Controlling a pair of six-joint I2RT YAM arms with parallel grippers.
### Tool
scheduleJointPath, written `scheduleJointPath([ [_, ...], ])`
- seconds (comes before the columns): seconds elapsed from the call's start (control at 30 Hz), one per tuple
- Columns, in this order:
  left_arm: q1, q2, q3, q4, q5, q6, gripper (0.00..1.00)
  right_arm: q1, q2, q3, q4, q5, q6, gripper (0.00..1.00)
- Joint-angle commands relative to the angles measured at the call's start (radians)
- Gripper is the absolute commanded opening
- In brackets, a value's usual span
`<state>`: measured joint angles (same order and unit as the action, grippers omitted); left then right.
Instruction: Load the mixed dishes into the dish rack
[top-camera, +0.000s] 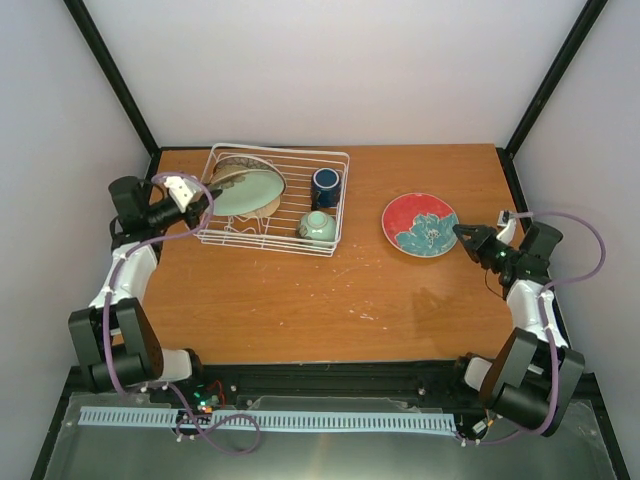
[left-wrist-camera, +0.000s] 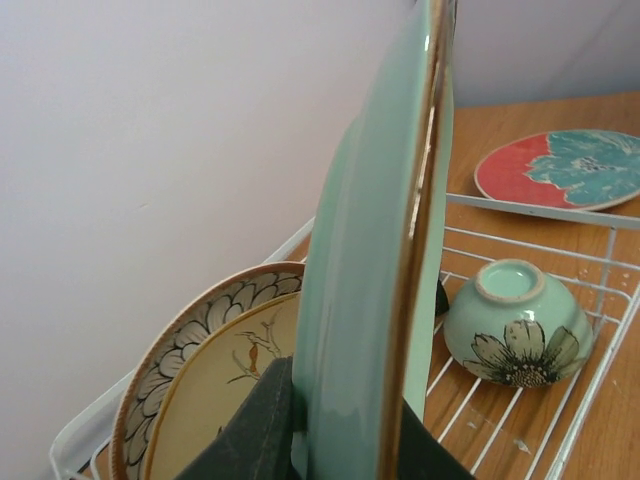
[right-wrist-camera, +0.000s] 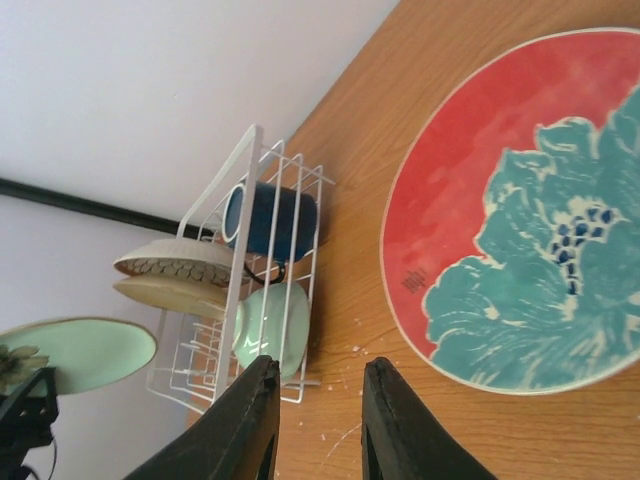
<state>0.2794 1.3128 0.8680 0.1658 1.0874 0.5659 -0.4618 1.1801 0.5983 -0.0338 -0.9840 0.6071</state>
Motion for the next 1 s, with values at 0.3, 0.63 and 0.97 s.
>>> scheduleJointPath([
  [0.3,0.012,0.265,0.273,-0.266,0.217,0.468,0.01,0.047,-0.031,0.011,-0.02,0.01,-0.037,0.22],
  [0.63,0.075,0.376,0.421,-0.429,0.317,0.614,0.01,0.051,-0.001,0.011,-0.015,0.03,-0.046,0.22],
  [0.97,0.075,0.489,0.483,-0.55,0.364,0.786,0.01,0.051,0.033,0.023,0.017,0.04,-0.019,0.21],
])
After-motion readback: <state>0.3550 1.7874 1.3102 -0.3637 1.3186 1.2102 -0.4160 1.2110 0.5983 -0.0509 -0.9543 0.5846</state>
